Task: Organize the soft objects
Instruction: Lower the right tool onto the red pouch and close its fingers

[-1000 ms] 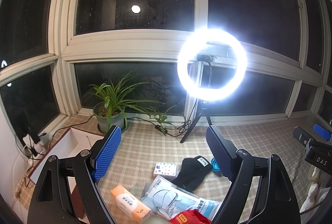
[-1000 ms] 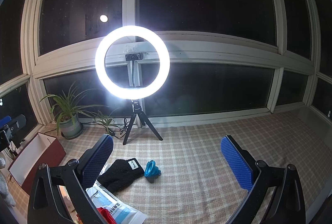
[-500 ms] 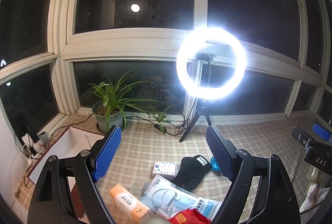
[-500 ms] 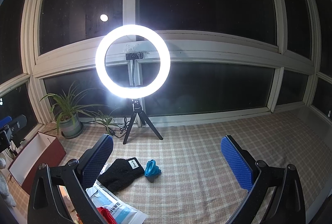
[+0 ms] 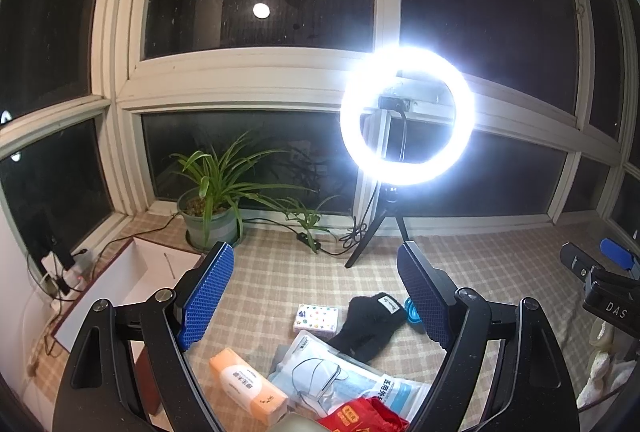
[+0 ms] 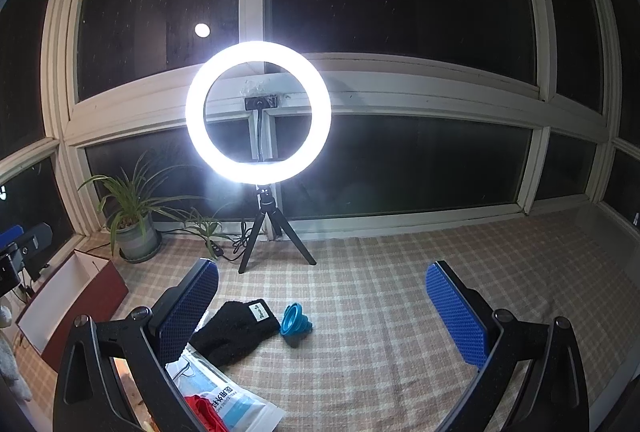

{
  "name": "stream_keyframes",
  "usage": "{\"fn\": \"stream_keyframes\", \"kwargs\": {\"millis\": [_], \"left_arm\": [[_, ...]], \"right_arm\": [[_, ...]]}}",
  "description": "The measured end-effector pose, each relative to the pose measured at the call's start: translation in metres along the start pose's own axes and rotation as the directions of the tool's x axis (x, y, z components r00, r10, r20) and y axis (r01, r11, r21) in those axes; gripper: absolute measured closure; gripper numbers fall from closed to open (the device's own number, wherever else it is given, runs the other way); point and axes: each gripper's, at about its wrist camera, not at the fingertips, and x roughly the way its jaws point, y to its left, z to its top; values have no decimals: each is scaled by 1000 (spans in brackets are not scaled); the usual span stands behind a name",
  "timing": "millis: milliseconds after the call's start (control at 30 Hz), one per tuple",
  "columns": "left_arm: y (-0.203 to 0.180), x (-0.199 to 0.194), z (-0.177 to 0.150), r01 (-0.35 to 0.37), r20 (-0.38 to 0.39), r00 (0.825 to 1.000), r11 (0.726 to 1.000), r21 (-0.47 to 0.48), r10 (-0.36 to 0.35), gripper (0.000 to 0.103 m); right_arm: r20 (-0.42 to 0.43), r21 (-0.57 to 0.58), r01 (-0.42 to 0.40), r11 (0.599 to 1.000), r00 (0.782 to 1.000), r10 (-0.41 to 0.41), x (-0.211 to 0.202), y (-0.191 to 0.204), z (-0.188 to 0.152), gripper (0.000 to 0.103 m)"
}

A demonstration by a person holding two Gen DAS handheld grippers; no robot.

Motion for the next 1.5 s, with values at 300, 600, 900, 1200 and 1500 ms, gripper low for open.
{"fn": "stream_keyframes", "kwargs": {"millis": [300, 600, 900, 1200, 1500], "left_arm": [[6, 2, -12, 9, -59, 998, 1000, 1, -9, 19], [38, 7, -42, -37, -162, 986, 997, -62, 27, 19], [66, 9, -79, -58, -260, 965, 986, -155, 16, 19], [73, 8, -114, -72, -332, 943, 974, -215, -3, 19], [67, 18, -148, -85, -405, 914, 959, -269, -33, 21]], "right_arm": [[-35, -2, -30, 1000, 999, 30, 4, 2, -7, 1], [-96, 10, -115, 993, 989, 116, 19, 2, -28, 1], [-197, 46, -213, 976, 956, 218, 39, 2, -52, 1], [-308, 66, -298, 952, 902, 304, 63, -3, -76, 1], [-385, 55, -363, 930, 852, 355, 84, -1, -91, 1]]}}
